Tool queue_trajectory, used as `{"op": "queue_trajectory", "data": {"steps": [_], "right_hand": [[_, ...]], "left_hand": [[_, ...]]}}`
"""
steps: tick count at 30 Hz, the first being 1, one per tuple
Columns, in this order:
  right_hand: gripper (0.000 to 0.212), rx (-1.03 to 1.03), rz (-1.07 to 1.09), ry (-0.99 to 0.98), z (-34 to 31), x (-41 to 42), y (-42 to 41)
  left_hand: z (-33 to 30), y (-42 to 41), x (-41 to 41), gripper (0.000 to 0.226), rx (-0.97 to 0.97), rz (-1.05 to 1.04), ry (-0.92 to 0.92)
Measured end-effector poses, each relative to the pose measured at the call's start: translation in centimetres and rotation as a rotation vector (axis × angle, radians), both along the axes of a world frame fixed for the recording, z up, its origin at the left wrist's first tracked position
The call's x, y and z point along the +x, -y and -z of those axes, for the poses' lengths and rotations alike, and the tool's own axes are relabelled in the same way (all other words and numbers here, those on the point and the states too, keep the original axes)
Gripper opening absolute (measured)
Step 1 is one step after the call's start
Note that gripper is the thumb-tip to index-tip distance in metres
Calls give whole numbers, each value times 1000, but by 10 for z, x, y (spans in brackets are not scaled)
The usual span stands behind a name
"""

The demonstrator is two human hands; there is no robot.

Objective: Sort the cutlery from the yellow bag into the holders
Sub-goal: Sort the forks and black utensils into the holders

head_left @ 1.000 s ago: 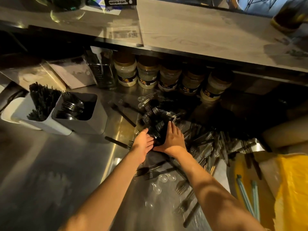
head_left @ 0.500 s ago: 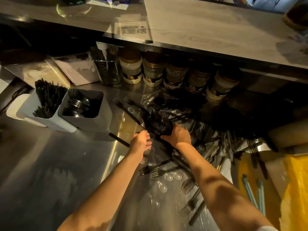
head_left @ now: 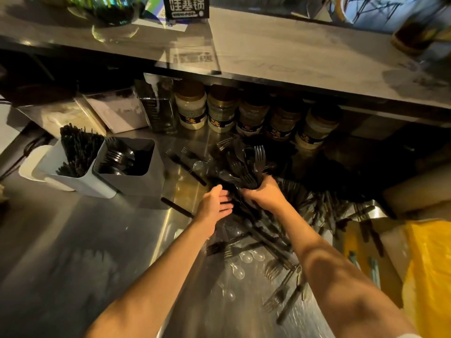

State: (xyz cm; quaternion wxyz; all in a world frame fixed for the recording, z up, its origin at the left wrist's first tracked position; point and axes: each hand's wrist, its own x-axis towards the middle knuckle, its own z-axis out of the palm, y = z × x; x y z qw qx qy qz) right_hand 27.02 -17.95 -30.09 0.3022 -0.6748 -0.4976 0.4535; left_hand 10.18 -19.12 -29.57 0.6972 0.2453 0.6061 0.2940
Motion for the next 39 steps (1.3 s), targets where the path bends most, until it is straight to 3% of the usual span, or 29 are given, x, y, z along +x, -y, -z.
{"op": "queue_trajectory", "data": {"steps": [3,6,9,15,17,20,25,30,33,35,39], "right_hand": [[11,189,-110,80,-16,-1,-3],[12,239,-131,116,-33,-5,-7],[12,214,-134,90,-41,-4,-8],[23,26,-240,60,-44,-6,6],[17,-51,-238,18,-41,-11,12],[7,-149,-208,-149,-42,-18,20],[12,-230,-213,-294,-46,-32,26],[8,-287,-91,-474,-56,-45,31],[10,-319,19,-595,-60,-54,34],[11,-315,75,-647,-65,-59,33],[10,-256,149,-644,-73,-64,29]], "left_hand": [[-12,-1,6,45,2,-37,68],[-23,-4,11,46,62,-84,148],[-32,-9,10,37,110,-191,238],[-40,-19,3,27,-23,-381,422],[-37,-20,3,28,-34,-410,408],[-35,-16,5,24,-22,-361,235],[-25,-20,5,68,6,-249,-20],[-60,-20,-4,53,46,-128,-90],[-70,-23,-8,36,75,-96,-21],[-71,-27,-12,37,81,-88,36],[-80,-26,-24,12,75,-128,121]]}}
